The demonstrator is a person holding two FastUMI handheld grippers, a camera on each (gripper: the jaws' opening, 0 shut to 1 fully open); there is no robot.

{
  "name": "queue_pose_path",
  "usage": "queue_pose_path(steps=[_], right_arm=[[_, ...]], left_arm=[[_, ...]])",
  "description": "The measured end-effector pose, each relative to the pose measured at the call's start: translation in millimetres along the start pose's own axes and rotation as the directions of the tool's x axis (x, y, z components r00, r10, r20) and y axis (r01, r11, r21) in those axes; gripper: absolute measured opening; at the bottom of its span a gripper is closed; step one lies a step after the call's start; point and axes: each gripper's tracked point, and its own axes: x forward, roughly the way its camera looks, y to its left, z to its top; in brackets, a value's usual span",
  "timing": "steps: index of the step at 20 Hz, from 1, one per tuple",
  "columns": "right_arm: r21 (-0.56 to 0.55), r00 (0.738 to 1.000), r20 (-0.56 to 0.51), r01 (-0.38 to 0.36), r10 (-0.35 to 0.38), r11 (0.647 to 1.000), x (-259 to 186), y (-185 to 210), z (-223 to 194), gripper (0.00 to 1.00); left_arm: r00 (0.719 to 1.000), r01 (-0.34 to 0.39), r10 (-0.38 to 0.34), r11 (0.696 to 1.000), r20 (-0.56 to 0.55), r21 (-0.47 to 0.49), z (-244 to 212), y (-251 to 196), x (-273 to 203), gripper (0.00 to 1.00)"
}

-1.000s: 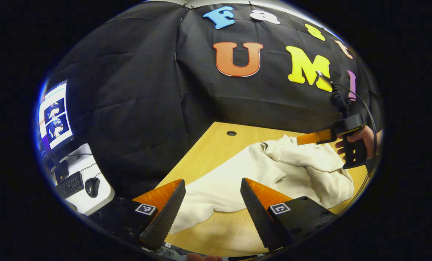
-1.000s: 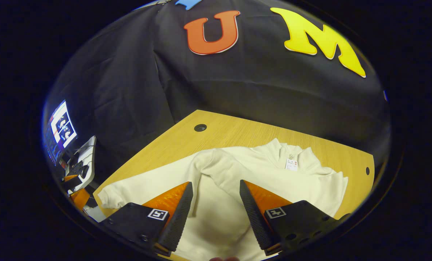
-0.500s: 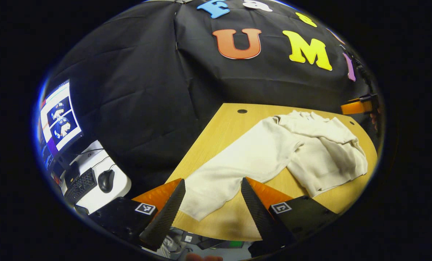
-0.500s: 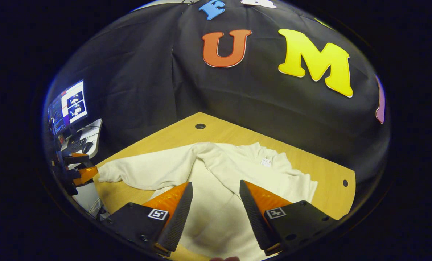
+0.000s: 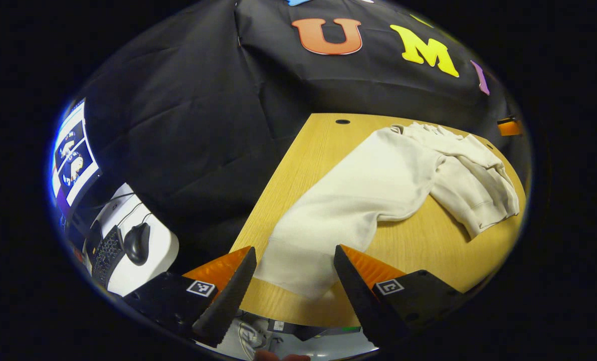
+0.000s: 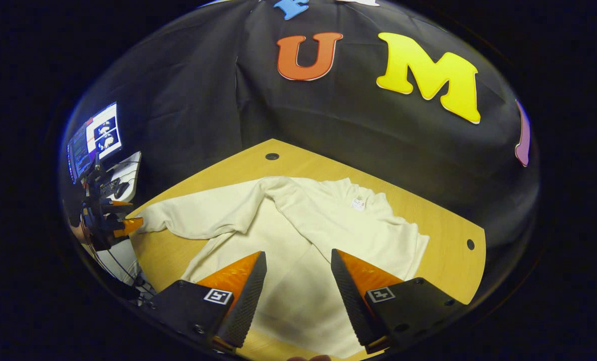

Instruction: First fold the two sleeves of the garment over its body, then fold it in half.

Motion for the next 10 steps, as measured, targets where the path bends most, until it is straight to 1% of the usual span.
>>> queue_pose_path(steps=[3, 5, 7, 8, 10], right_arm=[[0.020, 1.000, -0.003, 0.009, -0.009, 1.000, -1.6, -2.9, 1.4, 0.82], [0.012, 1.000, 0.000, 0.009, -0.009, 1.000, -4.0, -0.7, 1.6, 0.81], [0.007, 1.000, 0.004, 0.004, -0.004, 1.000, -4.9, 3.3, 2.4, 0.81], [0.014, 1.000, 0.007, -0.008, 0.008, 1.000, -5.7, 7.1, 4.0, 0.82], [0.032, 1.000, 0.015, -0.024, 0.023, 0.999, -7.7, 11.9, 5.4, 0.80]], left_arm=[[0.998, 0.025, -0.026, 1.000, -0.051, -0.017, -15.4, 3.2, 11.6, 1.00], [0.997, 0.056, -0.058, 0.998, -0.050, -0.035, -16.3, -0.7, 14.6, 1.00], [0.995, 0.063, -0.068, 0.996, -0.068, -0.070, -20.9, -3.4, 14.0, 0.95], [0.995, 0.062, -0.067, 0.995, -0.070, -0.082, -19.5, -4.9, 13.3, 0.90], [0.995, 0.065, -0.072, 0.994, -0.072, -0.091, -18.4, -7.4, 13.9, 0.87]])
